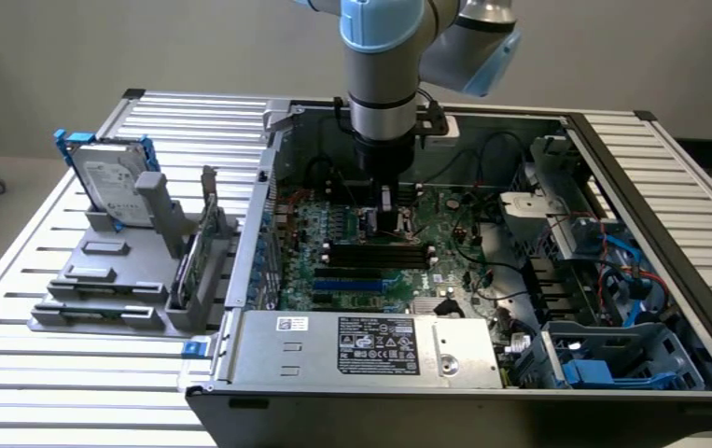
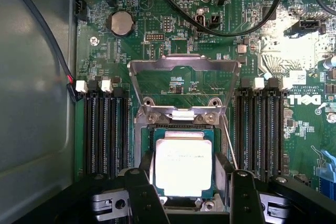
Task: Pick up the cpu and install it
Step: 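Place the cpu into insertion slot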
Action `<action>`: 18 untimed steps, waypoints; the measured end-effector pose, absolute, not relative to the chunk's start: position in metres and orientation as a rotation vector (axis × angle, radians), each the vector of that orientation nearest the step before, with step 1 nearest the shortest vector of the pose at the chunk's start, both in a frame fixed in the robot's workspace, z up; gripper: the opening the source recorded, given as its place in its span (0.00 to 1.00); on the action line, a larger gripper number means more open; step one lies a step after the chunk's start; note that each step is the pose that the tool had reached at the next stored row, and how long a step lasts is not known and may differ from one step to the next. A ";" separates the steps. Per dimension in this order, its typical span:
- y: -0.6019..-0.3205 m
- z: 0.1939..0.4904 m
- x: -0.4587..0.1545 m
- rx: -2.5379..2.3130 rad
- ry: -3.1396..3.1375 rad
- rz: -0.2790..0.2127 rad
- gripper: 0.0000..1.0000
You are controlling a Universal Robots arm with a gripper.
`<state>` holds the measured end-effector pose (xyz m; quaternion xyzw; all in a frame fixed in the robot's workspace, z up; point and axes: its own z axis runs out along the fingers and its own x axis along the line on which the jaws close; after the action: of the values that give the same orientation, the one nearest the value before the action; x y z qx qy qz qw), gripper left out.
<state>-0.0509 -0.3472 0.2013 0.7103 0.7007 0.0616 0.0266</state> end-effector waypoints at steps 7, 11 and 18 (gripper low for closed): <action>-0.346 0.201 -0.051 2.195 2.165 0.191 0.55; -0.346 0.200 -0.051 2.195 2.165 0.190 0.55; -0.346 0.200 -0.052 2.195 2.164 0.191 0.55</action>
<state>-0.0516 -0.3462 0.1995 0.7105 0.7005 0.0617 0.0265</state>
